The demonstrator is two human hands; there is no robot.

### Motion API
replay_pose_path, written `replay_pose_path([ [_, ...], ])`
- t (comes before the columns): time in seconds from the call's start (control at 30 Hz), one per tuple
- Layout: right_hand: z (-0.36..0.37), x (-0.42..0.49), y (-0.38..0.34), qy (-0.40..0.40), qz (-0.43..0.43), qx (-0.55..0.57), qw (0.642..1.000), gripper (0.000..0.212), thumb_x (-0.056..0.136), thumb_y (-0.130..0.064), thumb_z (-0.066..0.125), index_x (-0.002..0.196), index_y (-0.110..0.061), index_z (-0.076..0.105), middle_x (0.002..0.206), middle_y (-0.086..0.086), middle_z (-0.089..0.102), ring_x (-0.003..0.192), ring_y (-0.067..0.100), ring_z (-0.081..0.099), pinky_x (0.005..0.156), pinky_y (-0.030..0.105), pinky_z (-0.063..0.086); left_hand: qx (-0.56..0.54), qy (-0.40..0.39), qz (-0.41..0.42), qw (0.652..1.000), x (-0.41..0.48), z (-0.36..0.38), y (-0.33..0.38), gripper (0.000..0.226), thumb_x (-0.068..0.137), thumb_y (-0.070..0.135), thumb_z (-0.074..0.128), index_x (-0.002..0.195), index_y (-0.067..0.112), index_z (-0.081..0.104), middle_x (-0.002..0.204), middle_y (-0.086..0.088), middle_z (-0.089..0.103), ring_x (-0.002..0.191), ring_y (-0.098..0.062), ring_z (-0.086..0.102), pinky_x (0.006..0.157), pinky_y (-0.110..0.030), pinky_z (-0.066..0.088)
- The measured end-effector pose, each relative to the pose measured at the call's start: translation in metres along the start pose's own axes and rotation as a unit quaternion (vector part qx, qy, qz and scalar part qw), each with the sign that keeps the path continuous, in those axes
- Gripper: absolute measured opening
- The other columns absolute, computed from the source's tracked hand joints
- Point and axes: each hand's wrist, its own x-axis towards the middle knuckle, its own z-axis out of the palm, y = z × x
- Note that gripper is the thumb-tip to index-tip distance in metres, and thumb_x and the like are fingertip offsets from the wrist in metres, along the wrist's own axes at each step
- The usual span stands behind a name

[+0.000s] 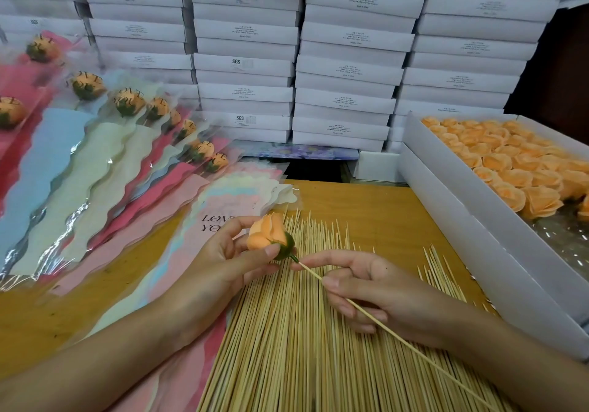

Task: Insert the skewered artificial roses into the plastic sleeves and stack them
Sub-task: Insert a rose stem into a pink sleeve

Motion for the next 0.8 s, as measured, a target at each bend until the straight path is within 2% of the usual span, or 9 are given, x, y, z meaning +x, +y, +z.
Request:
replay_pose_path([
  [0.1, -0.0003, -0.0002, 0.0001, 0.002, 0.001, 0.0, 1.0, 0.038, 0.09, -0.018, 0.058, 0.128, -0.019, 0.058, 0.063, -0.002, 0.054, 0.039, 0.001, 0.037, 0.044, 0.015, 0.041, 0.003, -0.005, -0.006, 1.0, -0.0003, -0.0004, 0.0003, 0.057, 0.069, 0.011, 0.075, 0.122, 0.004, 0.055, 0.111, -0.024, 0.067, 0.099, -0.027, 0.068, 0.079, -0.027, 0.058],
  [0.23, -0.0008, -0.0009, -0.0007, -0.008, 0.003, -0.001, 1.0, 0.039, 0.091, -0.018, 0.057, 0.131, -0.02, 0.055, 0.062, -0.005, 0.054, 0.04, 0.001, 0.037, 0.046, 0.015, 0.042, 0.004, -0.012, -0.01, 1.0, 0.0001, -0.0011, -0.0003, 0.054, 0.07, 0.009, 0.073, 0.121, 0.006, 0.055, 0.106, -0.019, 0.068, 0.094, -0.021, 0.069, 0.073, -0.025, 0.058],
  [0.47, -0.0012, -0.0003, 0.0017, 0.001, -0.023, -0.036, 0.999, 0.039, 0.093, -0.019, 0.058, 0.131, -0.02, 0.055, 0.064, -0.005, 0.053, 0.042, 0.001, 0.037, 0.047, 0.015, 0.042, 0.045, -0.027, 0.003, 0.999, -0.0004, -0.0029, -0.0002, 0.052, 0.071, 0.009, 0.073, 0.12, 0.006, 0.055, 0.097, -0.01, 0.067, 0.09, -0.018, 0.063, 0.078, -0.026, 0.057],
  [0.63, -0.0022, -0.0002, 0.003, 0.002, -0.02, -0.024, 1.0, 0.039, 0.092, -0.021, 0.059, 0.13, -0.016, 0.053, 0.064, -0.004, 0.054, 0.042, 0.001, 0.039, 0.047, 0.015, 0.042, 0.097, -0.038, 0.03, 0.994, -0.0046, -0.0007, 0.0, 0.058, 0.067, 0.023, 0.08, 0.118, 0.008, 0.056, 0.094, -0.008, 0.067, 0.09, -0.02, 0.062, 0.075, -0.028, 0.055],
  [0.8, -0.0037, -0.0006, 0.0024, 0.0, -0.017, -0.011, 1.0, 0.042, 0.089, -0.025, 0.063, 0.127, -0.013, 0.053, 0.064, -0.004, 0.056, 0.044, 0.002, 0.039, 0.049, 0.015, 0.042, 0.103, -0.02, 0.044, 0.994, -0.0052, 0.0008, -0.0009, 0.053, 0.074, 0.014, 0.073, 0.122, 0.009, 0.053, 0.093, -0.007, 0.07, 0.084, -0.016, 0.069, 0.069, -0.024, 0.056],
])
